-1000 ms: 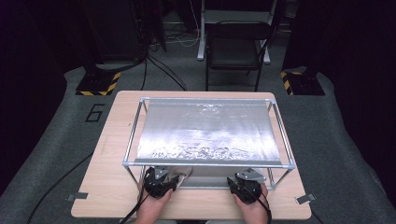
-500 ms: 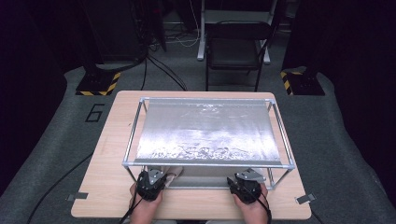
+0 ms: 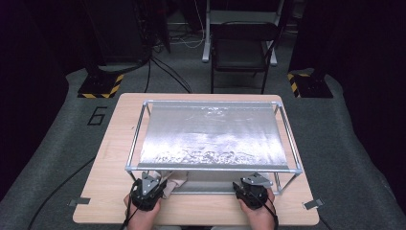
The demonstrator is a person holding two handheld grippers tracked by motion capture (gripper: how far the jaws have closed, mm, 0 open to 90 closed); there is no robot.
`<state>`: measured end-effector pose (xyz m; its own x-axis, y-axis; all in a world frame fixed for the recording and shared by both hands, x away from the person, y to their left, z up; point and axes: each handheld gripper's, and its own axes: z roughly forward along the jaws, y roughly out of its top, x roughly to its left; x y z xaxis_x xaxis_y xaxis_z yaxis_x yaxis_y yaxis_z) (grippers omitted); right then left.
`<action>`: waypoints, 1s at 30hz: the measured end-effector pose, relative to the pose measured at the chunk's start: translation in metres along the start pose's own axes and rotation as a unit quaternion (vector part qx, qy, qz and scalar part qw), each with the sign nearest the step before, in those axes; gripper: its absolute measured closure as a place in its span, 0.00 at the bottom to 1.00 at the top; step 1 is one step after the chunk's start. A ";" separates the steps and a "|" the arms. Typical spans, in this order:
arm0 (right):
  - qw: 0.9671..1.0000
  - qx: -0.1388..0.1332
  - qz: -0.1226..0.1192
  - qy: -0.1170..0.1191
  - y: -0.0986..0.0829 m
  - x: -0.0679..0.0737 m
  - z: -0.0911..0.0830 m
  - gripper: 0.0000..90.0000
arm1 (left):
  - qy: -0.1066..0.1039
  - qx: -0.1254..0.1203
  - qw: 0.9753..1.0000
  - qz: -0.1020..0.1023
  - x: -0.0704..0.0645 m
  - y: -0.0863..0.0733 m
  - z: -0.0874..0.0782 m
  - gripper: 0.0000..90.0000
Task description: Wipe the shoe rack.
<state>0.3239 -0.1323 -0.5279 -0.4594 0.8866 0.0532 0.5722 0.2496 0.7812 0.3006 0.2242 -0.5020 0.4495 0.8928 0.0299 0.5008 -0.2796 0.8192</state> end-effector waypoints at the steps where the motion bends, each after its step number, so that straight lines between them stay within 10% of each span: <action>1: 1.000 0.000 0.000 0.000 0.000 0.000 0.000 0.67 | 0.006 -0.001 1.000 0.012 0.002 0.000 -0.002 0.91; 30: 1.000 -0.003 0.006 0.007 0.000 0.001 0.000 0.67 | 0.018 -0.025 0.999 -0.030 0.014 -0.013 -0.042 0.91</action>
<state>0.3235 -0.1319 -0.5276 -0.4617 0.8842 0.0707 0.5734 0.2367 0.7843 0.2698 0.2549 -0.4880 0.3927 0.9197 -0.0001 0.4875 -0.2080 0.8480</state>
